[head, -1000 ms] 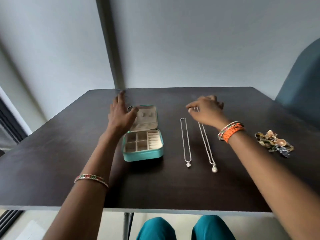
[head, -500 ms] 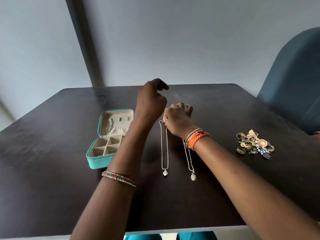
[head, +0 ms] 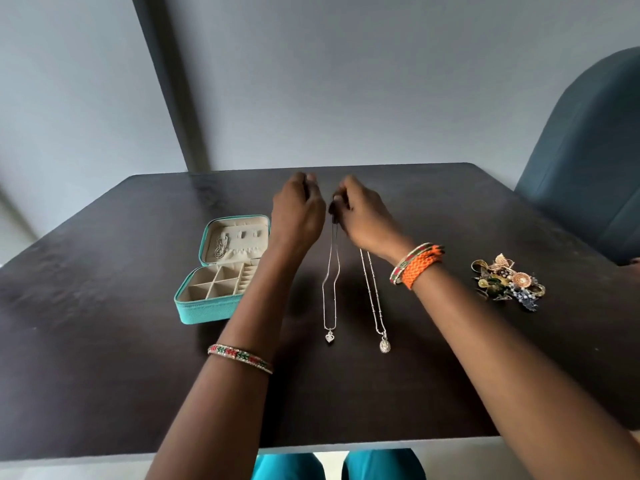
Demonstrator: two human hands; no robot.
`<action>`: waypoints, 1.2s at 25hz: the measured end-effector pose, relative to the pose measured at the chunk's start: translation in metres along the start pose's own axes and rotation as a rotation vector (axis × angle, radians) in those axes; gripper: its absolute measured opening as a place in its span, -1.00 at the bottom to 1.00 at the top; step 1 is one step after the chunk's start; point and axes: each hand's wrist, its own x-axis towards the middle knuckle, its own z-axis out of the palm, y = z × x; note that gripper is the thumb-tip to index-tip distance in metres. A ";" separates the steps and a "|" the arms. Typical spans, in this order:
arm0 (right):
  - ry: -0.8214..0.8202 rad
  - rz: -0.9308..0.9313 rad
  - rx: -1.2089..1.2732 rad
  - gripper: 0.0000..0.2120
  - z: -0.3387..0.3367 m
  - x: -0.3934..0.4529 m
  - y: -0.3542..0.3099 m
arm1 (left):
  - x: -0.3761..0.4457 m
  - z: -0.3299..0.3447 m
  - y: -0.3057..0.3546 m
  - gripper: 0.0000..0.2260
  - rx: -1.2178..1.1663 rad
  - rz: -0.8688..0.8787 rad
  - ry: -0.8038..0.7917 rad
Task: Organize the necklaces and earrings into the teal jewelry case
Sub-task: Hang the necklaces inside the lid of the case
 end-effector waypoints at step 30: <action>0.159 -0.144 0.331 -0.89 -0.020 0.004 -0.009 | -0.008 -0.028 0.017 -0.87 -0.473 -0.041 -0.260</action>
